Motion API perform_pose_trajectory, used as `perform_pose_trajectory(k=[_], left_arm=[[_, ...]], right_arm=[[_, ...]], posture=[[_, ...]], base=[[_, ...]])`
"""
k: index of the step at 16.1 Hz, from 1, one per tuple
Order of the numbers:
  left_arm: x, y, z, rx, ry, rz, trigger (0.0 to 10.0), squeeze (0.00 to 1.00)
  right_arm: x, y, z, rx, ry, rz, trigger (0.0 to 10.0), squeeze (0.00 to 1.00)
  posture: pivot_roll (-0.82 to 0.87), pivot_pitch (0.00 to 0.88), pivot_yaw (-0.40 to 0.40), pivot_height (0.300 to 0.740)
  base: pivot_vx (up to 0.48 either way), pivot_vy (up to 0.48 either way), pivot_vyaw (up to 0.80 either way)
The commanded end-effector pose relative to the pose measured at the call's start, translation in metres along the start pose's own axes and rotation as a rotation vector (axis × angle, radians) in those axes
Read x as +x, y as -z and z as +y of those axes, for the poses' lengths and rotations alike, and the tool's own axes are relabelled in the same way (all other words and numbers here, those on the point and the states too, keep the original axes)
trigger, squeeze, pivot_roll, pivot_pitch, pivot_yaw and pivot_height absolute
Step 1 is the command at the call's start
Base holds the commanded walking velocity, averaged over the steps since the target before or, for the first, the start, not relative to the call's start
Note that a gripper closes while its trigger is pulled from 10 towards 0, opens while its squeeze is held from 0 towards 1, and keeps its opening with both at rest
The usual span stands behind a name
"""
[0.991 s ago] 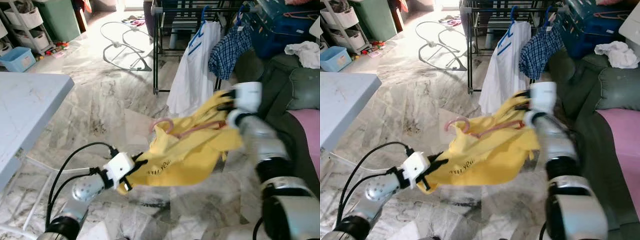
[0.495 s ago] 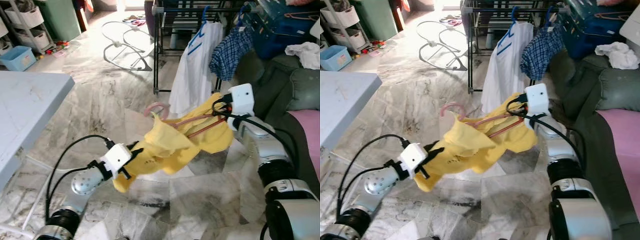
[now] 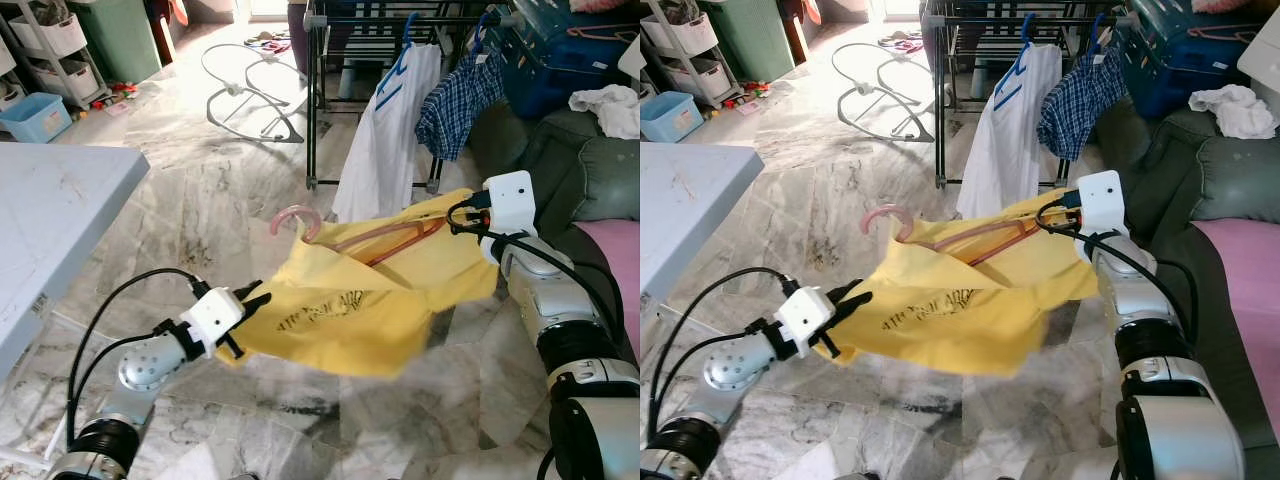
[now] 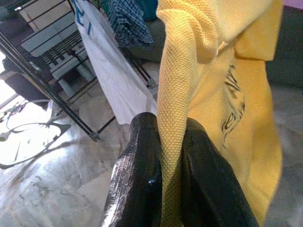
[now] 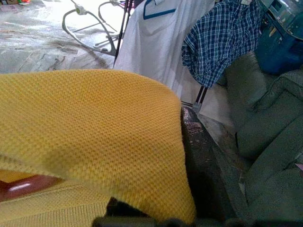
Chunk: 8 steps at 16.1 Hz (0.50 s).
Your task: Hang hanger
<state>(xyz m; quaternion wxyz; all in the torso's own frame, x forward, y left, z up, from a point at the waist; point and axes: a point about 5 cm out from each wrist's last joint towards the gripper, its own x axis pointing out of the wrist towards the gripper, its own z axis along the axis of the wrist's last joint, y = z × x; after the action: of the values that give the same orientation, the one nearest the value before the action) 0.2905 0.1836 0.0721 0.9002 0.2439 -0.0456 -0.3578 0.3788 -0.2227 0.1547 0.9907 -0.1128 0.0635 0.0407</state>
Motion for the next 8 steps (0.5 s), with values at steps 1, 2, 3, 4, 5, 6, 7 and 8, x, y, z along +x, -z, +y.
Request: perform_pose_trajectory(k=[1, 2, 3, 4, 5, 6, 7, 8], left_arm=[[-0.011, 0.006, 0.007, 0.003, -0.022, 0.035, 0.0, 0.00], [-0.013, 0.008, 0.008, 0.019, -0.016, 0.050, 0.0, 0.00], [-0.013, 0.010, 0.010, 0.069, -0.020, 0.079, 0.0, 0.00], [-0.012, 0.010, 0.010, 0.065, -0.021, 0.080, 0.0, 0.00], [-0.011, 0.010, 0.009, 0.061, -0.018, 0.081, 0.0, 0.00], [-0.008, 0.010, 0.008, 0.071, -0.019, 0.090, 0.0, 0.00], [-0.004, 0.009, 0.005, 0.089, -0.015, 0.091, 0.0, 0.00], [0.000, 0.008, 0.002, 0.090, -0.014, 0.080, 0.0, 0.00]], right_arm=[[-0.003, -0.004, -0.016, 0.004, 0.066, -0.026, 0.0, 0.00], [-0.003, -0.005, -0.017, 0.008, 0.070, -0.027, 0.0, 0.00], [-0.003, -0.007, -0.017, 0.021, 0.061, -0.035, 0.0, 0.00], [-0.002, -0.011, -0.015, 0.047, 0.038, -0.042, 0.0, 0.00], [-0.001, -0.014, -0.011, 0.073, 0.014, -0.048, 0.0, 0.00], [0.000, -0.016, -0.005, 0.083, -0.025, -0.050, 0.0, 0.00], [-0.001, -0.018, 0.007, 0.080, -0.093, -0.043, 0.0, 0.00], [-0.001, -0.019, 0.016, 0.084, -0.144, -0.044, 0.0, 0.00]], posture=[[-0.12, 0.070, 0.005, 0.740], [-0.12, 0.070, 0.006, 0.740], [-0.12, 0.070, 0.007, 0.740], [-0.12, 0.071, 0.006, 0.740], [-0.12, 0.070, 0.005, 0.740], [-0.13, 0.069, 0.005, 0.740], [-0.13, 0.068, 0.003, 0.740], [-0.13, 0.067, 0.001, 0.740]], base=[[0.000, 0.000, 0.00], [0.000, 0.000, 0.00], [0.000, 0.000, 0.00], [0.000, 0.000, 0.00], [0.000, 0.000, 0.00], [0.000, 0.000, 0.00], [0.000, 0.000, 0.00], [0.000, 0.000, 0.00]])
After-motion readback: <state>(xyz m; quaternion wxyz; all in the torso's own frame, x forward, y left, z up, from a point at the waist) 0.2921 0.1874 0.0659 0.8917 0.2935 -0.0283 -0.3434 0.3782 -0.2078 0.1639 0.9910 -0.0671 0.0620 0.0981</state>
